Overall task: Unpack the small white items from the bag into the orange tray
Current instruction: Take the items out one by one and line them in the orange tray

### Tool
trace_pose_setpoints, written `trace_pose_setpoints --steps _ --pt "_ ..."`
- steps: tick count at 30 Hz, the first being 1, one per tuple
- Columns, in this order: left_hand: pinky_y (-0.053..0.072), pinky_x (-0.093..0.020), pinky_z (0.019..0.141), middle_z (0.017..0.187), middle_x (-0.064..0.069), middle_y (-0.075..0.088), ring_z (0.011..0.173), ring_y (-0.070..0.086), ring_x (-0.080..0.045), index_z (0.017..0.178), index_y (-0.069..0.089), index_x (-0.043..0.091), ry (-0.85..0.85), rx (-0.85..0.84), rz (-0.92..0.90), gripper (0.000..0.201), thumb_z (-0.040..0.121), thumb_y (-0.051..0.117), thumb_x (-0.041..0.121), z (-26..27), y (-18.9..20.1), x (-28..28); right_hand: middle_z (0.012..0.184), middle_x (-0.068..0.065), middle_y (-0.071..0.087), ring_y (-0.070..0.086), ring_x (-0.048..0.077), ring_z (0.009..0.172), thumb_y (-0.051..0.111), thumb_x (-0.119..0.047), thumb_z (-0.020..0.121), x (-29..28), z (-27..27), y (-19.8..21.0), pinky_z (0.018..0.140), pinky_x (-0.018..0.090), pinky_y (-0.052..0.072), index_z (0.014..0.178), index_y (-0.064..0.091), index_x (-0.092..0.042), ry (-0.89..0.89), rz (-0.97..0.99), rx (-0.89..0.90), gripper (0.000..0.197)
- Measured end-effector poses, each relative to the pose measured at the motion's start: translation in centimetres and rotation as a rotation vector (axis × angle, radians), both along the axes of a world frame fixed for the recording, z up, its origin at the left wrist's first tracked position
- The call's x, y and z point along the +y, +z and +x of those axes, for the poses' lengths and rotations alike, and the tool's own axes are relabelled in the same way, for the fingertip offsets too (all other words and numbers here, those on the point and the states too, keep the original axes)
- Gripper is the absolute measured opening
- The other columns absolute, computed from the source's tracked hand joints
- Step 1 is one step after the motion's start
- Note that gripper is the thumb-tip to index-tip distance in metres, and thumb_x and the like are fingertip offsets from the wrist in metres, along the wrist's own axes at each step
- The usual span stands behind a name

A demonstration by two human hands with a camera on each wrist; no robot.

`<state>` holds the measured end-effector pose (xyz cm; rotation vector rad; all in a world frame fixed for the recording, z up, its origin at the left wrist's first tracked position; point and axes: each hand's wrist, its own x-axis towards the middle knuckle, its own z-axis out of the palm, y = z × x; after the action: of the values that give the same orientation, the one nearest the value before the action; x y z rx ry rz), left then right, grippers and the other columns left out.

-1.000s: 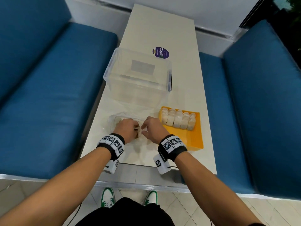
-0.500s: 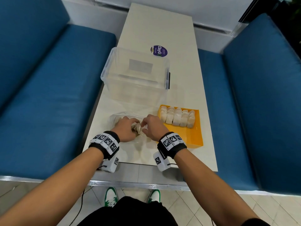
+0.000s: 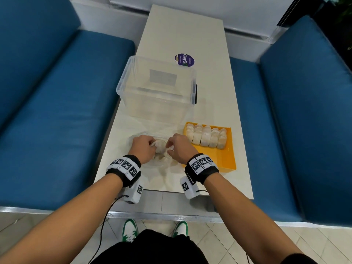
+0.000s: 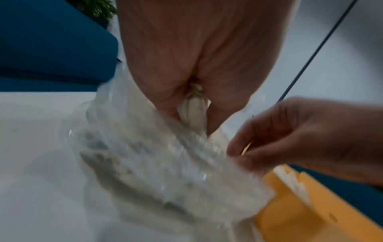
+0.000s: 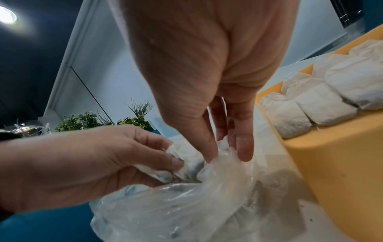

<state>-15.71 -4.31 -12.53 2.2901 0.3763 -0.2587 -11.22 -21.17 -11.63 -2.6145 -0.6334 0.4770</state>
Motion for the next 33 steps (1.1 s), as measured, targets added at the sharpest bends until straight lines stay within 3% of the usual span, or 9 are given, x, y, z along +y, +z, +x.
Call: trace_pose_setpoints --steps 4,7,12,17,20,23,26,29,33 --pt "0.044 -0.018 0.076 0.095 -0.003 0.072 0.086 0.063 -0.017 0.104 0.076 0.014 0.013 -0.056 -0.007 0.014 0.093 0.068 0.013 0.2 2.2 0.9 0.108 0.009 0.062 0.058 0.029 0.103 0.070 -0.015 0.087 -0.1 0.0 0.5 0.087 0.034 0.047 0.106 0.073 -0.012 -0.011 0.041 -0.020 0.019" --pt "0.045 -0.006 0.058 0.085 0.003 0.073 0.070 0.068 -0.005 0.097 0.073 0.018 0.072 -0.077 -0.124 0.007 0.092 0.070 0.013 0.3 3.8 1.5 0.113 0.011 0.060 0.054 0.030 0.110 0.068 -0.015 0.085 -0.3 0.0 0.8 0.095 0.039 0.047 0.115 0.069 -0.011 -0.019 0.085 -0.044 0.031" --pt "0.061 -0.028 0.064 0.102 -0.017 0.073 0.077 0.073 -0.028 0.101 0.069 0.003 0.257 0.032 -0.708 0.011 0.093 0.068 -0.003 0.0 4.7 1.2 0.117 0.005 0.059 0.059 0.023 0.094 0.069 -0.013 0.079 -0.4 -0.3 2.1 0.083 0.028 0.049 0.133 0.058 -0.017 -0.073 0.302 0.021 0.055" --pt "0.057 -0.036 0.070 0.107 -0.023 0.066 0.084 0.064 -0.031 0.125 0.061 0.001 0.314 0.075 -0.950 0.035 0.095 0.048 -0.013 -0.2 4.6 -0.3 0.092 0.000 0.072 0.072 0.017 0.069 0.079 -0.014 0.084 0.0 -1.1 3.1 0.072 0.037 0.062 0.119 0.067 -0.014 -0.228 0.558 0.134 0.036" --pt "0.050 -0.042 0.076 0.100 -0.021 0.065 0.083 0.061 -0.033 0.106 0.064 -0.002 0.307 0.149 -1.116 0.038 0.088 0.031 -0.005 -0.5 4.7 -0.7 0.086 0.003 0.073 0.071 0.018 0.068 0.081 -0.014 0.080 0.3 -1.6 3.0 0.070 0.037 0.062 0.109 0.070 -0.016 -0.254 0.540 0.073 0.031" --pt "0.050 -0.040 0.077 0.089 -0.018 0.066 0.076 0.060 -0.031 0.098 0.066 -0.003 0.358 0.217 -1.301 0.034 0.092 0.038 0.017 -0.4 4.9 -1.1 0.084 0.000 0.071 0.066 0.013 0.070 0.079 -0.012 0.078 0.4 -1.9 2.9 0.067 0.025 0.055 0.104 0.071 -0.016 -0.263 0.494 0.006 0.028" --pt "0.053 -0.034 0.064 0.065 -0.011 0.047 0.059 0.051 -0.023 0.086 0.066 0.000 0.372 0.256 -1.285 0.039 0.100 0.052 0.033 -0.4 4.4 -1.5 0.091 0.000 0.068 0.059 0.013 0.070 0.078 -0.009 0.075 0.4 -2.2 3.3 0.067 0.019 0.046 0.106 0.071 -0.014 -0.173 0.462 -0.051 0.032" --pt "0.055 -0.032 0.066 0.081 -0.009 0.050 0.074 0.054 -0.019 0.098 0.072 0.006 0.353 0.289 -1.292 0.033 0.105 0.050 0.029 -0.4 3.8 -1.5 0.096 0.000 0.067 0.058 0.017 0.074 0.079 -0.013 0.075 0.2 -2.4 3.8 0.071 0.026 0.046 0.114 0.069 -0.014 -0.057 0.399 -0.052 0.040" --pt "0.044 -0.032 0.065 0.083 -0.009 0.051 0.070 0.048 -0.020 0.103 0.075 -0.001 0.344 0.279 -1.290 0.033 0.101 0.046 0.015 -0.5 4.0 -1.0 0.095 -0.005 0.072 0.060 0.016 0.077 0.067 -0.010 0.082 -0.5 -2.3 3.9 0.078 0.028 0.051 0.120 0.066 -0.017 -0.123 0.516 -0.036 0.039"
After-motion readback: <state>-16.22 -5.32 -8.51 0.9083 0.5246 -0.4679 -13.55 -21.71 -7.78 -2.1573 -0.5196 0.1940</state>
